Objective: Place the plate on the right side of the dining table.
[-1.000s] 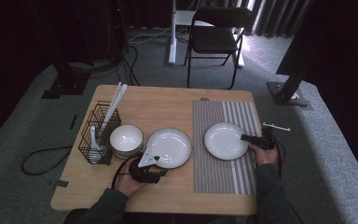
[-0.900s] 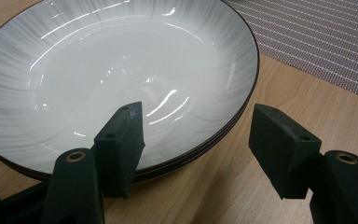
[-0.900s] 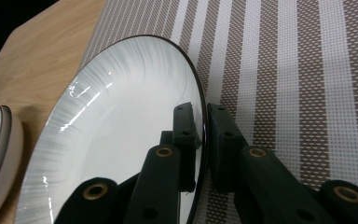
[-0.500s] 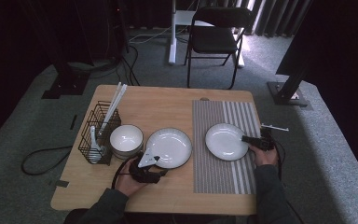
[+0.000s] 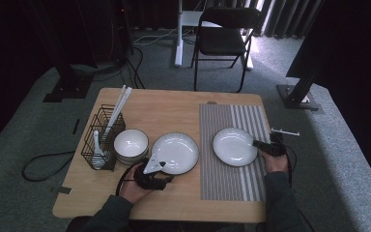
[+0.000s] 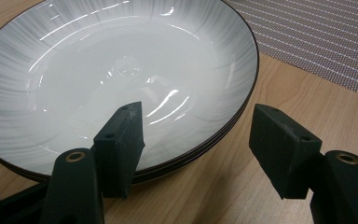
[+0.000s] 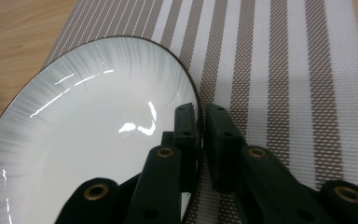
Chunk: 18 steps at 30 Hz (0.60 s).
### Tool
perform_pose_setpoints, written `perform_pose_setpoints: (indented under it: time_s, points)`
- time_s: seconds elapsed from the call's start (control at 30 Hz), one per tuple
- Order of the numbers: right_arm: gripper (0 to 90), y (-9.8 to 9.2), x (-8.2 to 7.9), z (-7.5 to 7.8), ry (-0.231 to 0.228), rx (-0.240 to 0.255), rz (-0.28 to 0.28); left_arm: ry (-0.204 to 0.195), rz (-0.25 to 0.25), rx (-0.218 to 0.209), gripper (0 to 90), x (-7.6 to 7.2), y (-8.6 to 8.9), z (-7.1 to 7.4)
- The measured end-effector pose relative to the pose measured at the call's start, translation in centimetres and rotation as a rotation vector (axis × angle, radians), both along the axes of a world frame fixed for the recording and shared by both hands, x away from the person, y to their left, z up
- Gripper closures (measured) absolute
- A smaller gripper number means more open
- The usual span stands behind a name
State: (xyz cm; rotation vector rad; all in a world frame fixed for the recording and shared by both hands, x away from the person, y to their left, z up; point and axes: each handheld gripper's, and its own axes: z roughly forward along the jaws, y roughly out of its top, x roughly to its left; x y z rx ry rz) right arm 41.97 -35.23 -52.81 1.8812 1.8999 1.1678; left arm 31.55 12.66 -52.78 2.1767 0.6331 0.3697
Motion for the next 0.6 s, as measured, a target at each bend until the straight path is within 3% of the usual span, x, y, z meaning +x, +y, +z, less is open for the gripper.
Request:
perform_pose_setpoints:
  time_s: [0.43,0.6]
  points:
    - [71.2,-0.1,-0.8,1.9,-0.064,-0.012,0.005,-0.006,0.0,0.004,35.1,0.0,-0.1,-0.1]
    - [70.5,0.7,-1.2,2.6,-0.101,-0.046,0.016,-0.012,0.004,0.01,35.3,-0.1,-0.2,-0.1]
